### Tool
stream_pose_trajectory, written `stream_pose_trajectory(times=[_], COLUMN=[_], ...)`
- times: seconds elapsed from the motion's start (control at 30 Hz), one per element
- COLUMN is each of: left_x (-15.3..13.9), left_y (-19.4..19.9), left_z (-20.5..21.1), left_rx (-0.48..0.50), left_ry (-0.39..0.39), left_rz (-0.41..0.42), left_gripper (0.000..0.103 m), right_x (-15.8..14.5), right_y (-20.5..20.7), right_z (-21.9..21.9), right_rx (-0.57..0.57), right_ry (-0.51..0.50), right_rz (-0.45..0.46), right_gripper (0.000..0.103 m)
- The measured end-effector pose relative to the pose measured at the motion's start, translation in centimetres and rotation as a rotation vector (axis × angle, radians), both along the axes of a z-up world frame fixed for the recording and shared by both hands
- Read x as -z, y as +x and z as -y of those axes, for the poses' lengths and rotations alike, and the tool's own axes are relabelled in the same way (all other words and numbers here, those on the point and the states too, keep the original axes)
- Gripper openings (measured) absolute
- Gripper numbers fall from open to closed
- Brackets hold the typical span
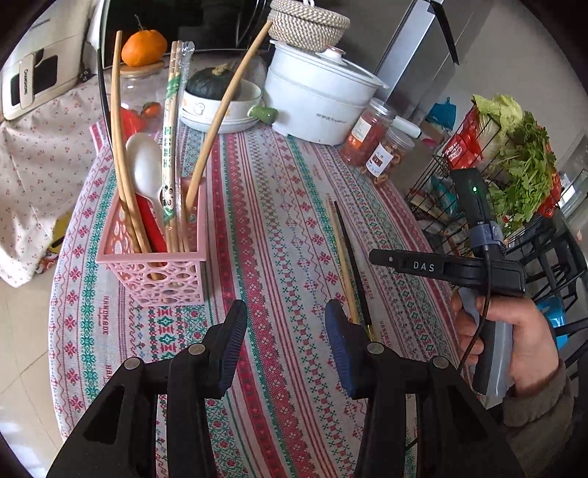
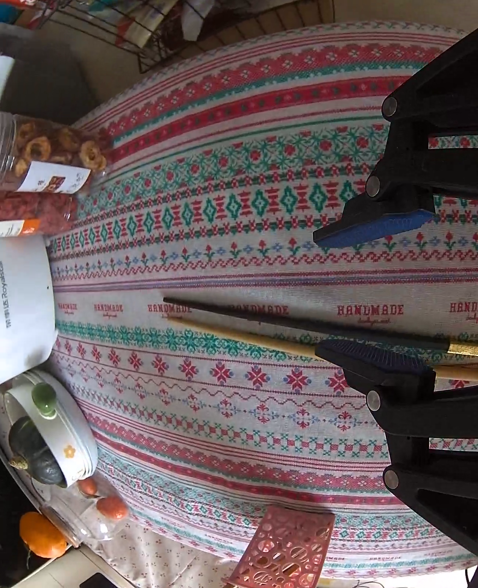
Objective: Organize utensils
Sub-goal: 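Grasp a black chopstick with the right tool while the left tool grasps a bamboo chopstick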
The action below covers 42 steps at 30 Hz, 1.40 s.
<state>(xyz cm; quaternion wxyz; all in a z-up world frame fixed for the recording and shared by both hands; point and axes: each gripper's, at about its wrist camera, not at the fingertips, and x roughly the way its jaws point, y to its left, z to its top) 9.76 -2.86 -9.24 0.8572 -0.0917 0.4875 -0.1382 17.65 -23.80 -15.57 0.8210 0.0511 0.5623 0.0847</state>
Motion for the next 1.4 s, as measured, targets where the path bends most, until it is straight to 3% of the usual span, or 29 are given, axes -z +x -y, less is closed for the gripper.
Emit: stream_pose_trajectory(times=[0.1, 0.23, 0.27, 0.33, 0.4, 0.63, 0.83, 1.0, 1.1, 1.17, 1.2, 1.23, 1.3, 1.4], left_x=[0.9, 1.8, 1.9, 2.1, 2.3, 2.5, 3.4, 5.2, 7.2, 8.9, 9.0, 8.9, 9.0, 9.1], left_y=[0.3, 0.6, 0.6, 0.6, 0.6, 1.0, 3.7, 8.0, 11.4, 13.1, 13.6, 13.8, 13.9, 13.1], left_z=[0.4, 1.0, 1.2, 1.5, 1.4, 1.8, 5.8, 8.8, 10.1, 10.6, 10.9, 11.5, 11.9, 11.4], left_rx=[-0.002, 0.002, 0.006, 0.01, 0.007, -0.006, 0.001, -0.086, -0.157, -0.171, -0.176, -0.159, -0.134, -0.119], left_ry=[0.022, 0.042, 0.048, 0.055, 0.051, 0.026, -0.021, -0.015, 0.031, 0.055, 0.088, 0.148, 0.174, 0.136], left_rz=[-0.023, -0.046, -0.044, -0.042, -0.05, -0.07, -0.125, -0.166, -0.189, -0.235, -0.2, -0.164, -0.136, -0.11], left_gripper=[0.046, 0.046, 0.046, 0.046, 0.046, 0.046, 0.046, 0.046, 0.046, 0.04, 0.031, 0.008, 0.007, 0.005], right_x=[0.9, 2.8, 2.7, 2.8, 2.5, -4.7, -7.2, -9.6, -10.5, -10.7, -10.7, -10.6, -10.7, -10.9], right_y=[0.7, 1.5, 1.6, 1.5, 1.3, -1.0, -3.1, -3.5, -3.9, -3.9, -3.9, -3.8, -3.7, -3.7], right_z=[-1.1, -2.4, -2.7, -3.6, -4.0, -1.2, -0.2, 0.6, 1.7, 2.0, 2.1, 2.2, 2.6, 2.8], right_rx=[-0.026, -0.059, -0.07, -0.109, -0.125, -0.042, -0.024, 0.007, 0.036, 0.047, 0.051, 0.056, 0.065, 0.068], right_ry=[-0.015, -0.082, -0.106, -0.143, -0.109, 0.003, -0.007, 0.018, 0.067, 0.053, 0.042, 0.038, 0.052, 0.058], right_rz=[-0.024, -0.055, -0.031, -0.025, -0.05, 0.135, 0.23, 0.342, 0.381, 0.392, 0.397, 0.4, 0.404, 0.414], right_gripper=[0.046, 0.036, 0.032, 0.009, 0.005, 0.005, 0.005, 0.005, 0.005, 0.005, 0.005, 0.005, 0.005, 0.005])
